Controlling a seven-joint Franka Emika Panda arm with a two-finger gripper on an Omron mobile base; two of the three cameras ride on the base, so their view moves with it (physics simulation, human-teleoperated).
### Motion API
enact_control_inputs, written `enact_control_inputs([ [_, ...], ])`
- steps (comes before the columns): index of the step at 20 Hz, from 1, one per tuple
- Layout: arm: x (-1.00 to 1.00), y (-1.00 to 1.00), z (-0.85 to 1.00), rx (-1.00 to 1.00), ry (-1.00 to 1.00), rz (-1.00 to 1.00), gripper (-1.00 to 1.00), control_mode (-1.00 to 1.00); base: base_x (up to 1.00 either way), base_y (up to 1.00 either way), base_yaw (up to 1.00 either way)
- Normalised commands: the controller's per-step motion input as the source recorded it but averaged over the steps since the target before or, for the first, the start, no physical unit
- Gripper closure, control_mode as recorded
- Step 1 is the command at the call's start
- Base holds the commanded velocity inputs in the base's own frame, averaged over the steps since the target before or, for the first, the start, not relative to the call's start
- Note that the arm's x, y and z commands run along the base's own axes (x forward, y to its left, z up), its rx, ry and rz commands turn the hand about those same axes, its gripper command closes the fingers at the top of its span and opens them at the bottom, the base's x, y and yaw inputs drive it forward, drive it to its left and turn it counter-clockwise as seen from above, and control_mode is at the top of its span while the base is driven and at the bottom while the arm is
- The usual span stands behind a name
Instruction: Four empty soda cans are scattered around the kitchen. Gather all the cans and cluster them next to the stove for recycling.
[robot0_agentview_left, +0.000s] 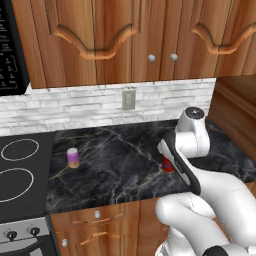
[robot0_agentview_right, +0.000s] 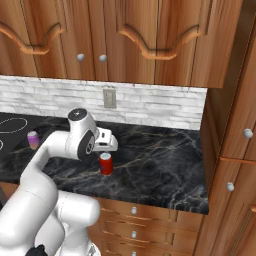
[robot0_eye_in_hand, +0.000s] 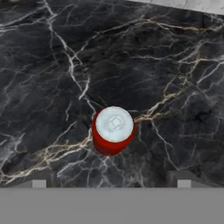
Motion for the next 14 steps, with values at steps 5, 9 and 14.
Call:
enact_control_inputs([
  [5,0.2,0.0,-0.16,0.05,0.01,0.0,-1.0,-1.0,0.0,0.0,0.0],
  [9,0.22,0.0,-0.14,0.03,0.08,0.0,-1.0,-1.0,0.0,0.0,0.0],
  [14,0.16,0.0,-0.12,0.0,0.17,0.0,-1.0,-1.0,0.0,0.0,0.0],
])
